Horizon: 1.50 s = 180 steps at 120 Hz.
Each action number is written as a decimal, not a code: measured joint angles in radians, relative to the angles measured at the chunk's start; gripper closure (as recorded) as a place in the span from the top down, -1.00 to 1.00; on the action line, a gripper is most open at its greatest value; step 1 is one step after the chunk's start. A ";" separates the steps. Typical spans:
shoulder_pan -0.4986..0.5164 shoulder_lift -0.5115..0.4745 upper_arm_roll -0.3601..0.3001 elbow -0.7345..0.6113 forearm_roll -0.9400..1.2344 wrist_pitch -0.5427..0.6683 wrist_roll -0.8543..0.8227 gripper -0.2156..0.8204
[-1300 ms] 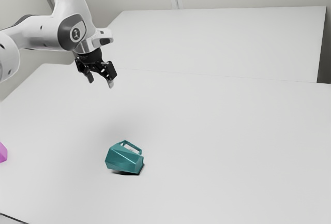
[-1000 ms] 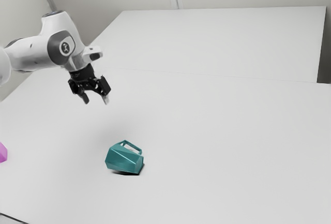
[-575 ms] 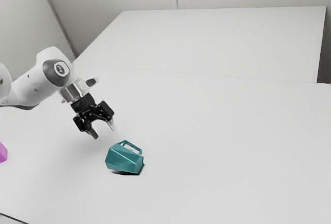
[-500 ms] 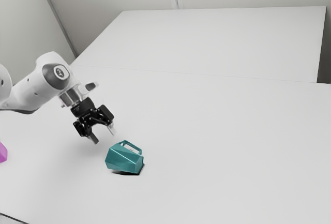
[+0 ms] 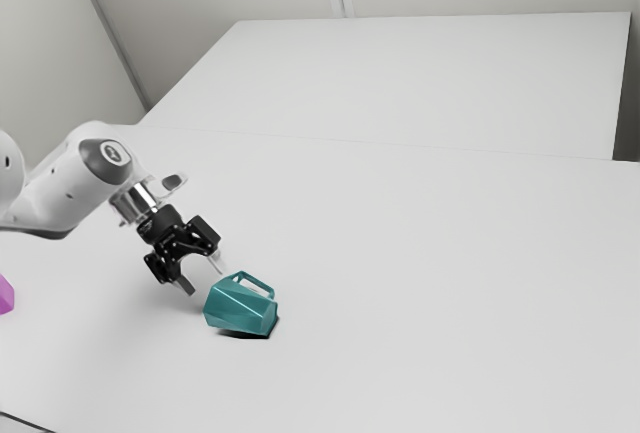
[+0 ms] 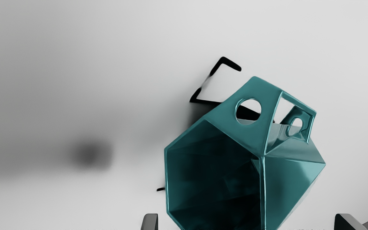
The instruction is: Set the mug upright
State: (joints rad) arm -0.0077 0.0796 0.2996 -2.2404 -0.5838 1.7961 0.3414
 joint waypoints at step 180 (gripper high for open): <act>-0.090 0.004 0.008 -0.059 -0.204 -0.007 0.082 -0.93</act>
State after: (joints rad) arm -0.0981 0.0832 0.3079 -2.2989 -0.7883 1.7887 0.4234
